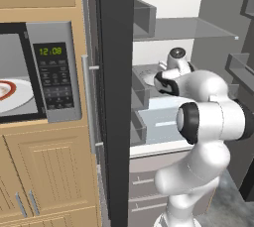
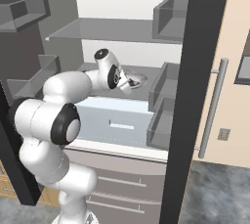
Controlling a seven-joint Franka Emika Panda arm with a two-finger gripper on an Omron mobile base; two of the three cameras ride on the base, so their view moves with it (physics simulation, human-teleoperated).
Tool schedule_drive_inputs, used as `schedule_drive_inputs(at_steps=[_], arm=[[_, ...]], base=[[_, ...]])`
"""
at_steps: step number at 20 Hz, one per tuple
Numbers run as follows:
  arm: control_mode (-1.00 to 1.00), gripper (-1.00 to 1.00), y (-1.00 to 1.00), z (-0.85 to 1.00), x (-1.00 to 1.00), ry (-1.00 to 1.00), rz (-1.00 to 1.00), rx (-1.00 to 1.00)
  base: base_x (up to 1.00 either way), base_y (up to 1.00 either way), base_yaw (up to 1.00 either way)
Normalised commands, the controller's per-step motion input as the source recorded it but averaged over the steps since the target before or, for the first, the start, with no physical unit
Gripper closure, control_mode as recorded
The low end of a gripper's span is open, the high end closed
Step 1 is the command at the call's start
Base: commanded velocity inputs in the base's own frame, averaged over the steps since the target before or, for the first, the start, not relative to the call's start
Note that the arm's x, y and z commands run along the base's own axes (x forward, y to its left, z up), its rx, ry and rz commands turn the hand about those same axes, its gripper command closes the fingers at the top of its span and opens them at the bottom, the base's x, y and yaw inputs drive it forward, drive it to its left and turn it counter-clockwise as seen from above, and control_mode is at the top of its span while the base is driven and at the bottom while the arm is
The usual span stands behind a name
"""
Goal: Transport the fish from the fridge to the microwave and turn on the microwave.
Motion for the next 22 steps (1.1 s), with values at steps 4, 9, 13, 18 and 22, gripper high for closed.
schedule_drive_inputs(at_steps=[4, 9, 13, 18, 22], arm=[[-1.0, 1.0, -0.03, 0.2, -0.61, 0.0, 0.14, 0.0], [-1.0, 1.0, 0.0, 0.25, -0.59, 0.04, 0.14, 0.0], [-1.0, 1.0, 0.0, 0.23, -0.51, 0.0, 0.11, 0.0], [-1.0, 1.0, 0.0, 0.21, -0.5, 0.0, 0.08, 0.0], [-1.0, 1.0, 0.0, 0.26, -0.6, -0.01, 0.05, 0.0]], base=[[0.0, 0.0, 0.0], [0.0, 0.0, 0.0], [0.0, 0.0, 0.0], [0.0, 0.0, 0.0], [0.0, 0.0, 0.0]])
